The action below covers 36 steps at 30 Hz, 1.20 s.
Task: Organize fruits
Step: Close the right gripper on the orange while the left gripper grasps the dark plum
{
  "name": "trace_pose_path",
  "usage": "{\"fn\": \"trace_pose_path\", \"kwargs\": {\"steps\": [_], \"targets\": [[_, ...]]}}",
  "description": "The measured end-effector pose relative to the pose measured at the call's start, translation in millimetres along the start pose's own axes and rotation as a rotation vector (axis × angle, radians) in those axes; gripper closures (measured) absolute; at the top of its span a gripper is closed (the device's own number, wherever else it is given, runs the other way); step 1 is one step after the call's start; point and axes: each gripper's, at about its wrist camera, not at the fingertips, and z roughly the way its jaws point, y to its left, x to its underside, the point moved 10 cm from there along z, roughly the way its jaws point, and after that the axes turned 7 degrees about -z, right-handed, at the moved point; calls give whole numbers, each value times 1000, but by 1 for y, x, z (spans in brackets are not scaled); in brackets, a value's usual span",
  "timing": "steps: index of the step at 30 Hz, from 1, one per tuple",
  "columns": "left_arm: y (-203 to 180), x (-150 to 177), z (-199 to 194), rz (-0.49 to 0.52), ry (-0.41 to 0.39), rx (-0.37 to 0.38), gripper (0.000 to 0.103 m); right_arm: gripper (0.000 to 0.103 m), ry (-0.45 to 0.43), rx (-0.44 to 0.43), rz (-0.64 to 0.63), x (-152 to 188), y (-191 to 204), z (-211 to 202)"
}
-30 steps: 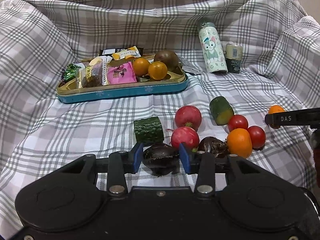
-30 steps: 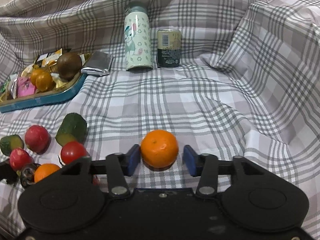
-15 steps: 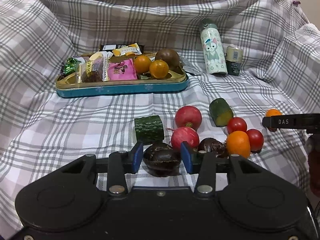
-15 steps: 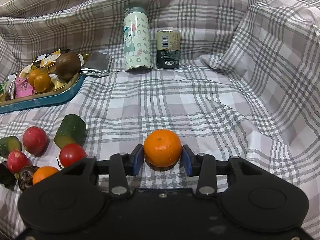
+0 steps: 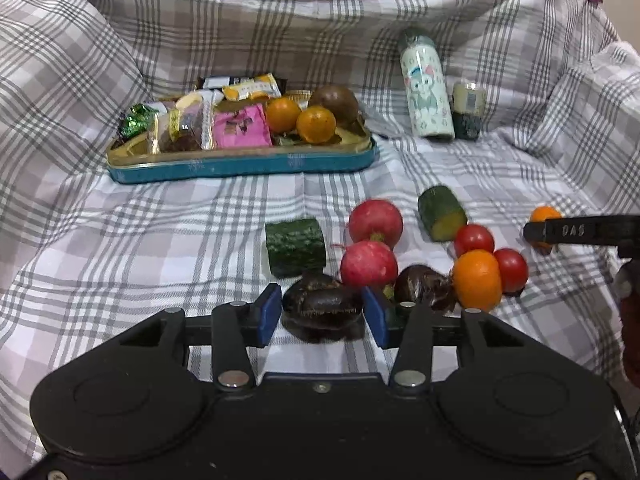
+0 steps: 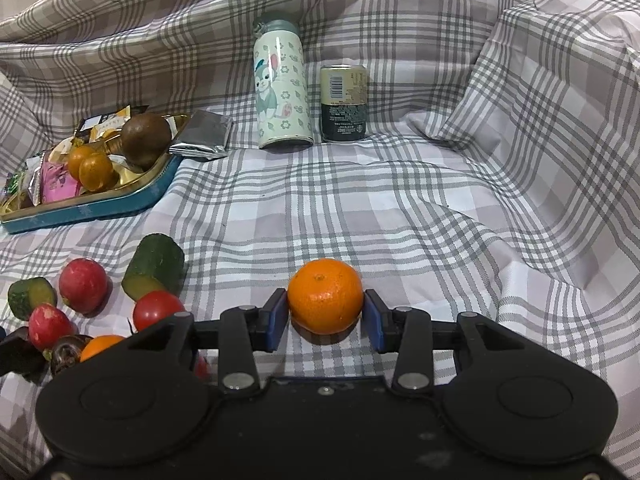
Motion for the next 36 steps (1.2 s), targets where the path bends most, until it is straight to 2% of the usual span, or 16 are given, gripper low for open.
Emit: {"fn": "trace_pose_path", "kwargs": {"steps": [9,19,28,36], "targets": [[3,-1,6,-31,11,3,48,61,1,-12,-1,-1,4,1],[4,-5,0,-50,-26,24,50,61,-22,-10,-10,-3,6,-4],[11,-7,-35,-92,-62,16,51,61,-96,-42,-27,-3,12,-31],[13,26,-88,-118,-64,11,50,61,-103,-93,17,22,20,-84]]}}
